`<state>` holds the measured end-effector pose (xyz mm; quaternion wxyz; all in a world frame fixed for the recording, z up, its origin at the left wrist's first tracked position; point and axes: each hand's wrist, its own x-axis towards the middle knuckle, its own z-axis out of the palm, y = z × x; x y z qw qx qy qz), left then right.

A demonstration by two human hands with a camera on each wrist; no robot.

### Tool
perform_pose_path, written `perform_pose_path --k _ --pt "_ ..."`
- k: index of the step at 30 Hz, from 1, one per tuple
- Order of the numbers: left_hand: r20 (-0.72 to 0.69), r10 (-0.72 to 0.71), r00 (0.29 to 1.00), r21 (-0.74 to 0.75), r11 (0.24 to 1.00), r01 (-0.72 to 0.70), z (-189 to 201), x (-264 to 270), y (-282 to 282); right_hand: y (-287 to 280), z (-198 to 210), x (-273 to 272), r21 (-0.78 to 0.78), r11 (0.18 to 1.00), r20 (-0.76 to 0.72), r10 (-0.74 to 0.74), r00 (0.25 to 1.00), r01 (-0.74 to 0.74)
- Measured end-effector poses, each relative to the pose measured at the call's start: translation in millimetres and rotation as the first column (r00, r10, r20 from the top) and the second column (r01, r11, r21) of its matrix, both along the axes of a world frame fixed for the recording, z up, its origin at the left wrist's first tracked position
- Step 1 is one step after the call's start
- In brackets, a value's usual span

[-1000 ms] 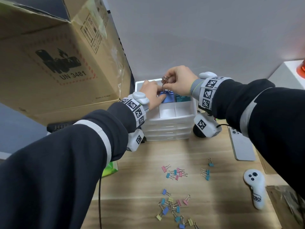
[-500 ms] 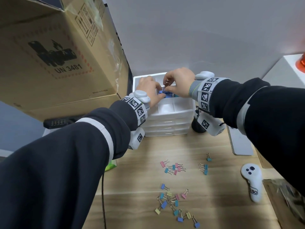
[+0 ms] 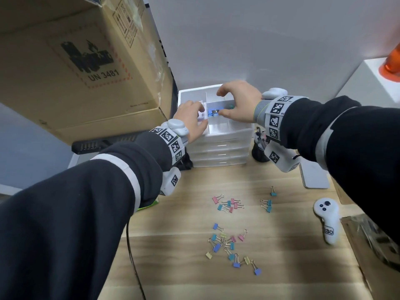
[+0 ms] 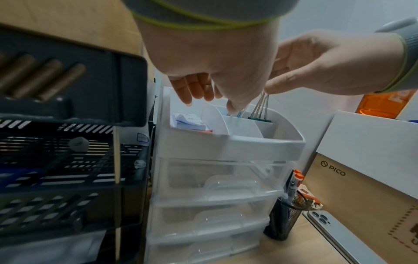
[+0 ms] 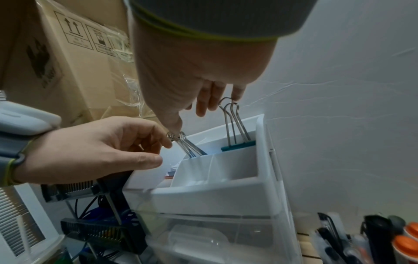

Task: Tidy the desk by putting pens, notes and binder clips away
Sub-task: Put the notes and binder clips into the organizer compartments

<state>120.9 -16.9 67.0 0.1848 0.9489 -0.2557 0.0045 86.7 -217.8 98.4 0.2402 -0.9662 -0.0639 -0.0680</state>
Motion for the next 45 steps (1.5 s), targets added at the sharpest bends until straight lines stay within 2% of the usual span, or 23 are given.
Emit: perform_pose_path --k 2,6,9,13,16,18,20,23,25,26,29,32,37,41,45 --pt "0.012 -0.015 1.000 0.001 1.000 0.015 2 -11 7 -3 0 -11 0.022 1.000 0.052 -0.014 0.999 0.013" --pt "-0.027 -0.022 0.999 0.009 1.000 0.023 3 -36 19 -9 -3 -36 0.082 0.995 0.264 -0.077 0.961 0.058" --pt "-0.084 -0.010 0.996 0.029 1.000 0.013 -3 -54 29 -20 -16 -59 0.185 0.975 0.270 -0.172 0.947 0.124" --pt "-0.174 -0.007 0.985 0.125 0.992 0.029 -31 -81 42 -35 -53 -93 0.162 0.964 0.111 -0.229 0.967 0.210" --pt "-0.341 0.016 0.940 0.349 0.930 0.111 -52 -99 44 -42 -83 -120 0.137 0.951 -0.080 -0.269 0.960 0.278" --pt "-0.447 0.026 0.894 0.478 0.852 0.214 -72 -114 44 -48 -108 -138 0.036 0.954 -0.307 -0.271 0.912 0.296" --pt "-0.511 0.045 0.858 0.516 0.814 0.265 -95 -128 46 -54 -139 -153 -0.088 0.950 -0.490 -0.304 0.817 0.301" --pt "-0.621 0.068 0.781 0.475 0.824 0.307 -118 -143 44 -63 -172 -168 -0.186 0.918 -0.567 -0.391 0.725 0.350" --pt "-0.698 0.089 0.710 0.447 0.829 0.335 -132 -151 43 -64 -190 -172 -0.227 0.900 -0.570 -0.432 0.699 0.371" --pt "-0.709 0.081 0.701 0.428 0.839 0.336 -140 -158 45 -64 -198 -173 -0.250 0.894 -0.568 -0.447 0.691 0.372" --pt "-0.685 0.082 0.724 0.375 0.892 0.253 -161 -180 57 -60 -214 -173 -0.294 0.875 -0.547 -0.483 0.684 0.383" --pt "-0.709 0.083 0.701 0.340 0.910 0.237 -181 -195 64 -53 -226 -169 -0.325 0.883 -0.561 -0.468 0.683 0.338" --pt "-0.726 0.001 0.688 0.257 0.928 0.270 -191 -207 66 -49 -237 -169 -0.392 0.877 -0.645 -0.478 0.596 0.278" --pt "-0.699 -0.063 0.712 0.221 0.928 0.299 -194 -207 63 -46 -229 -178 -0.295 0.891 -0.609 -0.454 0.651 0.345" --pt "-0.682 -0.104 0.724 0.251 0.896 0.366 -195 -206 55 -54 -231 -188 -0.233 0.912 -0.645 -0.404 0.648 0.337"
